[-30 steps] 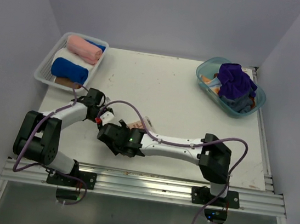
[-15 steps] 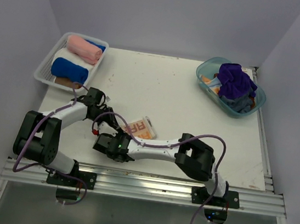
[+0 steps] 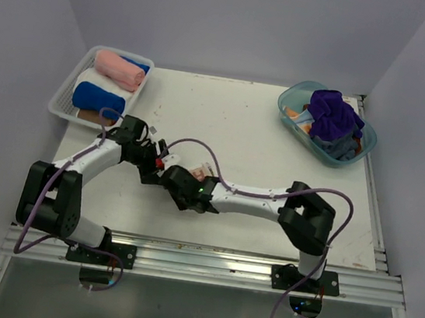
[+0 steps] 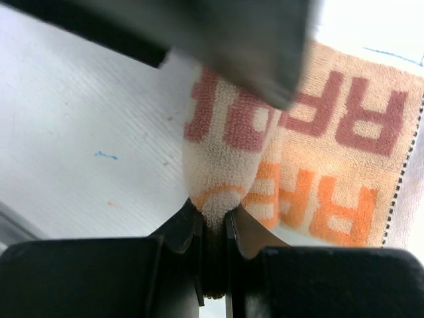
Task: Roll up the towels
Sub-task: Roll the towel
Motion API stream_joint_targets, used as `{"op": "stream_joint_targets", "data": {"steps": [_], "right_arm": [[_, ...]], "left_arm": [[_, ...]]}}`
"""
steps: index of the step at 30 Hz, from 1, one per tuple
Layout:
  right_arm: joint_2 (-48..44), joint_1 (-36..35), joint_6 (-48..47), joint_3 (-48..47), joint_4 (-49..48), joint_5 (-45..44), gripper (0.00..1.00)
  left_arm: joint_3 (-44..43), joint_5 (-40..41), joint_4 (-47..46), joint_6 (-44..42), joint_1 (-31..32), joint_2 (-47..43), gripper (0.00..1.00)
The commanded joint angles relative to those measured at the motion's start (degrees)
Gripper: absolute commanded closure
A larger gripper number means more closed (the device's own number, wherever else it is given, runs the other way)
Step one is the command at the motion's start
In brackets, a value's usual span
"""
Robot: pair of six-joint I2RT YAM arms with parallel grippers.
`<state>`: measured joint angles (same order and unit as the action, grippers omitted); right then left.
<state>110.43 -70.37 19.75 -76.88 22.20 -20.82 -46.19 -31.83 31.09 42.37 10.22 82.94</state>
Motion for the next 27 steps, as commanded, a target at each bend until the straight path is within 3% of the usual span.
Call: {"op": "stream_joint_targets", "data": {"steps": [1,8,21,27], "right_arm": [[-7.59,5.75,9.41,7.26,-11.62,15.15,1.0],[-11.03,9.98,17.25,17.72,-21.93,26.08,1.0],[-9.19,15.87,27.79,26.16,-37.04,41.9,1.0],[-7.43,17.72,30.17,28.98,-41.7,45.25,1.0]], "left_arm": [[-3.02,-2.53,1.17,-1.41,-0.55,-2.69,0.28],[-0.48,-6.57,-2.7,-1.06,-0.11,-2.87,0.25],[2.42,-6.84,-4.99,-2.38,1.56,-0.32,0.26],[3.39,-5.0,-4.64,-3.26,2.43,0.38,0.26]]}}
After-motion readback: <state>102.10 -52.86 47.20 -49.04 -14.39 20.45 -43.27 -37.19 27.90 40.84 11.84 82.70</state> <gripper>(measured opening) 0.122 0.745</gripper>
